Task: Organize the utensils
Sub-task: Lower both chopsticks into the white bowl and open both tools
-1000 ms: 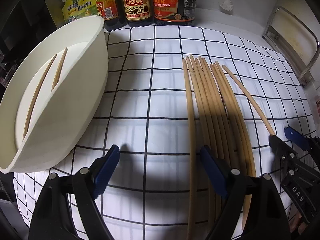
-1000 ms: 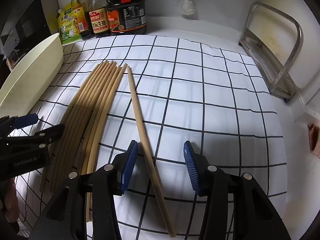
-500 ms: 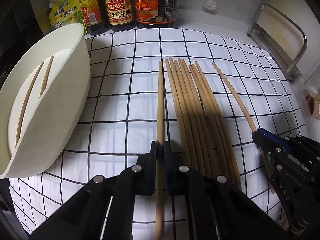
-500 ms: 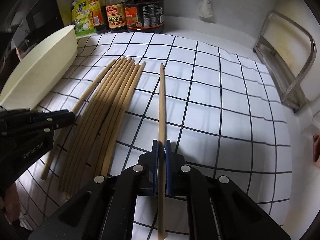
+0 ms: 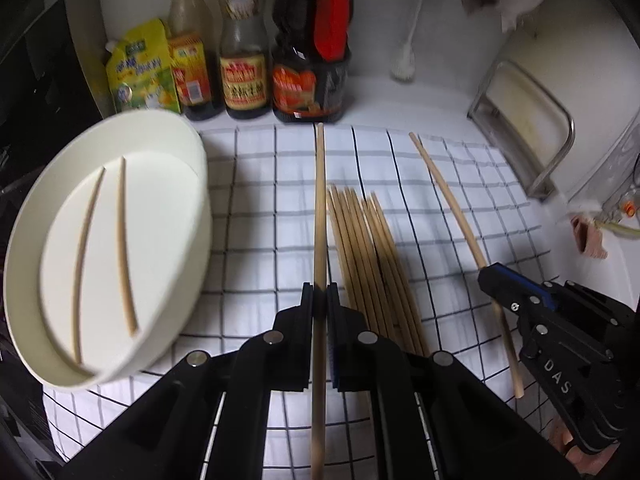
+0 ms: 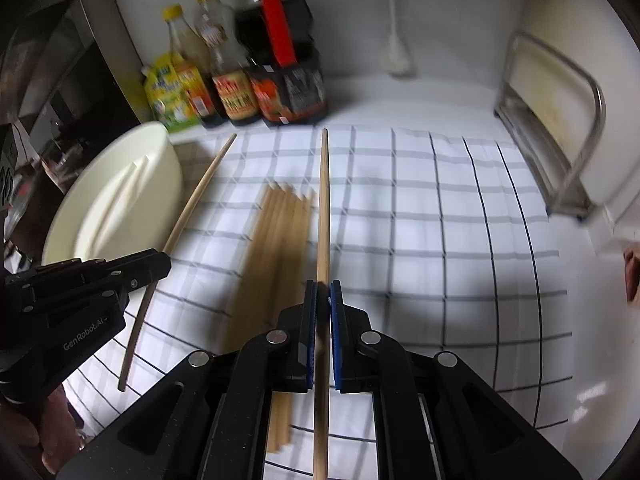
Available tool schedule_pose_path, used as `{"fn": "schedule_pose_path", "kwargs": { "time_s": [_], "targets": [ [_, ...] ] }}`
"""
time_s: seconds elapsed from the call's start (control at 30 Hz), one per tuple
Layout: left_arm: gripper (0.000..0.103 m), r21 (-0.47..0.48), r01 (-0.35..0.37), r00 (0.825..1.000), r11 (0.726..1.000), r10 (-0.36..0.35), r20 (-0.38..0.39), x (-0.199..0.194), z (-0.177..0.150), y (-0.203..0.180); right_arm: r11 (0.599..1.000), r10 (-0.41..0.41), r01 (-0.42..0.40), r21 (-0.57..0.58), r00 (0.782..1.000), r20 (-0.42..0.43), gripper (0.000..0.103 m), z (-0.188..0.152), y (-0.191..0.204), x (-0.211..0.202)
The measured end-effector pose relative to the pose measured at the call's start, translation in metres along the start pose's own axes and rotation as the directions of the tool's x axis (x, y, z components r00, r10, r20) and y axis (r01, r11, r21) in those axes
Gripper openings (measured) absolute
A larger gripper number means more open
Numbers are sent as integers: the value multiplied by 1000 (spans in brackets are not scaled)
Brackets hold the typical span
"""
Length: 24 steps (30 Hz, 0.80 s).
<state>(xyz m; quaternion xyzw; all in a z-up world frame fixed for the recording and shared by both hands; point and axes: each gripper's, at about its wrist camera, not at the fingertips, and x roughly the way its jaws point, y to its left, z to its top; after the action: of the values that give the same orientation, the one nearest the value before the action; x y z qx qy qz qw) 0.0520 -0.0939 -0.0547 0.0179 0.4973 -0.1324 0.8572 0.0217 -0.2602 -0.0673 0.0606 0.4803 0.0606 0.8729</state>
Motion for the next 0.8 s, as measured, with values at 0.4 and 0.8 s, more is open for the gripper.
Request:
{"fn": "schedule_pose_path", "kwargs": {
  "time_s": [0.4,0.8],
  "targets": [
    [7,-110,-86,991,990,97,97,-48,31,123,986,136,-131,-107,990,46,6,66,125,20],
    [7,-171,-154,987,973,160,25,-17,30,227,966,203,-212,-146,976,-77,6,85,237,98]
  ]
}}
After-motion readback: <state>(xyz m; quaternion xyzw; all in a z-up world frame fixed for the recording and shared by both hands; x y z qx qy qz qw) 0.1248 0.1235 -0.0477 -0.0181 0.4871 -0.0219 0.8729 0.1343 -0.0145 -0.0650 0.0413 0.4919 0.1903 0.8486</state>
